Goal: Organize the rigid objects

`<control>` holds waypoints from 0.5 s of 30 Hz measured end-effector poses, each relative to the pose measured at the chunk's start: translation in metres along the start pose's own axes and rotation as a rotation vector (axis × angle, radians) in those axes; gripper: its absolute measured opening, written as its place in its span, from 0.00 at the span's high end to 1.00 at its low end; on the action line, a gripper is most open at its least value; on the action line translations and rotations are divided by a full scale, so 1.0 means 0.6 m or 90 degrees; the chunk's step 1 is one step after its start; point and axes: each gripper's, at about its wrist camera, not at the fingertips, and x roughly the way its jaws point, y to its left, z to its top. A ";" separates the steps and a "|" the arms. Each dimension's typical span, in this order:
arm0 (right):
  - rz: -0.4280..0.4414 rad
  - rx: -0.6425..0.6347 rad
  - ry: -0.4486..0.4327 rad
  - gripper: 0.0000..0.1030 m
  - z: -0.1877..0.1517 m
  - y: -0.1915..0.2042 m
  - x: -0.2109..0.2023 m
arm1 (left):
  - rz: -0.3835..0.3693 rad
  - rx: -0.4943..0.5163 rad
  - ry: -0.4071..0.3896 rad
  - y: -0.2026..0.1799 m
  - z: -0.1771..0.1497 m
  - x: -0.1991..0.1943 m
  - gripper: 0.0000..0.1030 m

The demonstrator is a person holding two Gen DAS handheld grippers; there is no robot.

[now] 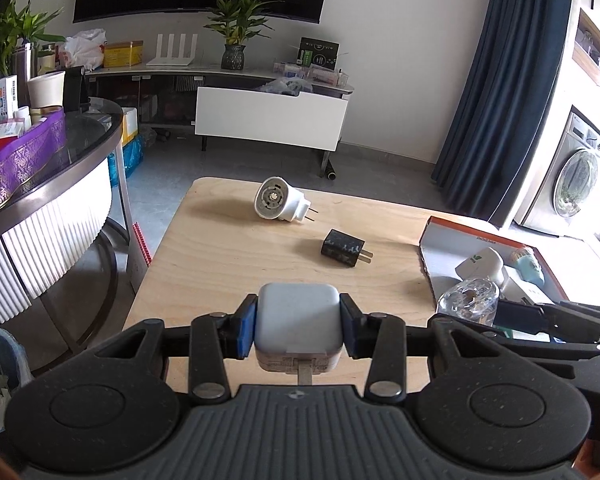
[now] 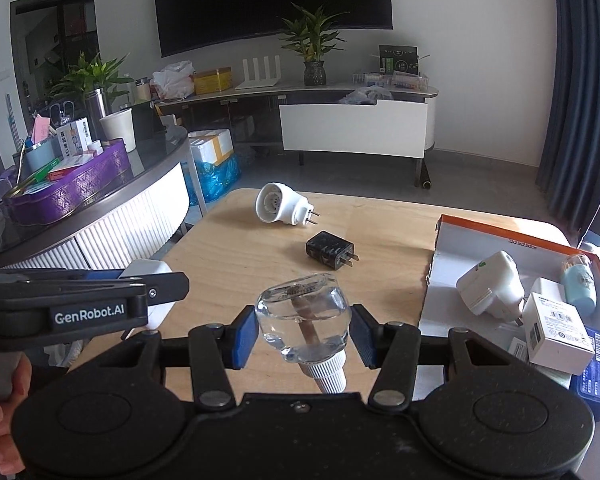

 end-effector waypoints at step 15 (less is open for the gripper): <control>-0.022 0.037 -0.029 0.41 -0.022 -0.026 -0.081 | -0.018 0.016 -0.007 -0.044 -0.022 -0.039 0.59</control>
